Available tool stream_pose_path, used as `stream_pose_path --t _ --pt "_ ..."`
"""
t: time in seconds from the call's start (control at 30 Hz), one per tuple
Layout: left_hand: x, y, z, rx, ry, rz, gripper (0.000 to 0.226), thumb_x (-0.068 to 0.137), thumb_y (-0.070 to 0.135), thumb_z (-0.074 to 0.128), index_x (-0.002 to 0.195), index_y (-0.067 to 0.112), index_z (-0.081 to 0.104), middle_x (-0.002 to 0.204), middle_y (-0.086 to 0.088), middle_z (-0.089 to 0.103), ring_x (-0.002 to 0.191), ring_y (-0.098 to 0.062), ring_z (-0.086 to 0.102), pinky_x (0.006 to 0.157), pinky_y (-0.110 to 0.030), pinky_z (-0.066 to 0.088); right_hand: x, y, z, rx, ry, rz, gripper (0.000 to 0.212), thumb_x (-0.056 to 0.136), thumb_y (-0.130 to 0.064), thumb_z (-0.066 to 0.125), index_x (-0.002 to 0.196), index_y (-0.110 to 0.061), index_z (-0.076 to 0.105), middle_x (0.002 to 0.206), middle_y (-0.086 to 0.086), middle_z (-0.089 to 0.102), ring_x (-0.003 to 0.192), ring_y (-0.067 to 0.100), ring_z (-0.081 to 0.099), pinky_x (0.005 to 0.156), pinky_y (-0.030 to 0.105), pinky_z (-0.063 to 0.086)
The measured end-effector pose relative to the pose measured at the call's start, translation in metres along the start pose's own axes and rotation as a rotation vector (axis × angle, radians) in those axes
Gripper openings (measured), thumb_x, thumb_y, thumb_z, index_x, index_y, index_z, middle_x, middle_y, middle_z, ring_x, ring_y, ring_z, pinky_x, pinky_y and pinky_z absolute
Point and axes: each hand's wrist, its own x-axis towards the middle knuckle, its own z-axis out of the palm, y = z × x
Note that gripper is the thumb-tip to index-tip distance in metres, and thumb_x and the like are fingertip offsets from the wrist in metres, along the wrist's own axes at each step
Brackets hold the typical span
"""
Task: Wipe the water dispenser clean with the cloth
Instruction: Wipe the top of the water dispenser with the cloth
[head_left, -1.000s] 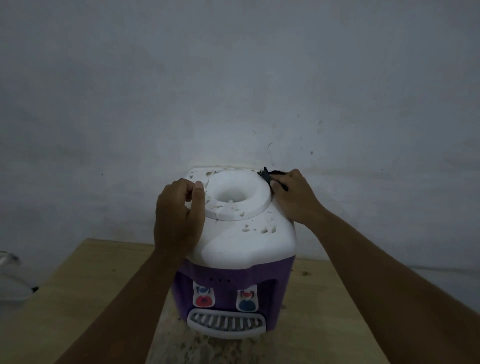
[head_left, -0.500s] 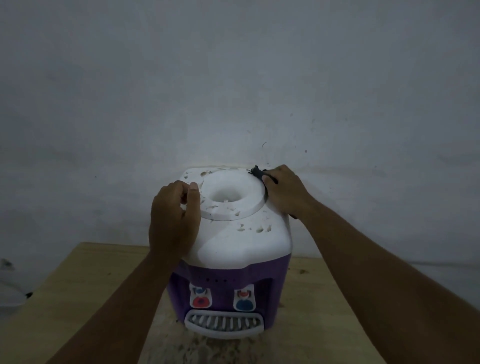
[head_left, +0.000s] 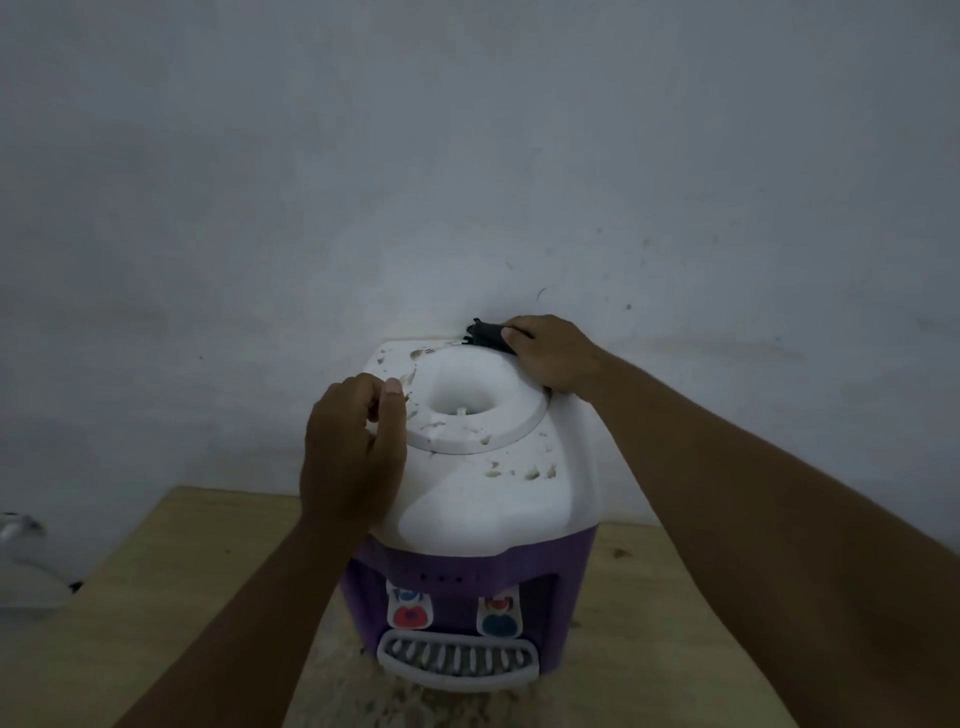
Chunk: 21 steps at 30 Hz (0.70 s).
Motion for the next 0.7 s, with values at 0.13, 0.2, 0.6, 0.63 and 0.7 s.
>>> stream_pose_path --t 0.13,0.2,0.6,0.63,0.7 --pt "0.000 -0.001 0.000 -0.007 -0.002 0.003 0.041 0.096 0.035 0.035 0.072 0.007 0.053 0.067 -0.007 0.055 0.069 -0.023 0.052 0.064 -0.043 0.044 -0.011 0.005 0.001 -0.054 0.110 0.021 0.033 0.104 -0.027 0.035 0.111 -0.012 0.064 0.105 0.007 0.064 0.094 0.023 0.056 0.074 0.028 0.035" --pt "0.000 -0.002 0.000 -0.008 0.003 0.002 0.043 0.096 0.036 0.035 0.072 0.006 0.054 0.068 -0.008 0.056 0.069 -0.024 0.053 0.065 -0.044 0.044 -0.020 0.010 0.003 -0.071 0.159 0.032 0.032 0.103 -0.026 0.036 0.108 -0.011 0.064 0.102 0.007 0.065 0.091 0.023 0.056 0.074 0.027 0.034" --pt "0.001 -0.001 0.001 -0.018 0.020 0.008 0.044 0.096 0.037 0.037 0.071 0.005 0.055 0.066 -0.007 0.055 0.068 -0.024 0.051 0.064 -0.044 0.043 -0.102 0.028 0.010 0.163 0.271 0.033 0.027 0.102 -0.028 0.043 0.115 -0.021 0.066 0.103 -0.004 0.065 0.092 0.014 0.058 0.075 0.023 0.041" --pt "0.001 -0.001 0.001 -0.017 0.020 0.012 0.044 0.096 0.037 0.037 0.071 0.005 0.055 0.066 -0.007 0.055 0.067 -0.023 0.051 0.064 -0.043 0.043 -0.099 0.028 0.010 0.139 0.275 0.027 0.027 0.102 -0.027 0.043 0.116 -0.020 0.066 0.105 -0.004 0.066 0.092 0.013 0.057 0.076 0.023 0.040" --pt "0.000 -0.001 0.001 -0.020 0.023 0.019 0.044 0.096 0.037 0.036 0.071 0.006 0.055 0.066 -0.006 0.055 0.067 -0.023 0.051 0.064 -0.041 0.043 -0.086 0.027 0.008 0.072 0.273 0.015 0.028 0.102 -0.026 0.043 0.117 -0.019 0.066 0.108 -0.002 0.066 0.091 0.012 0.055 0.076 0.022 0.037"
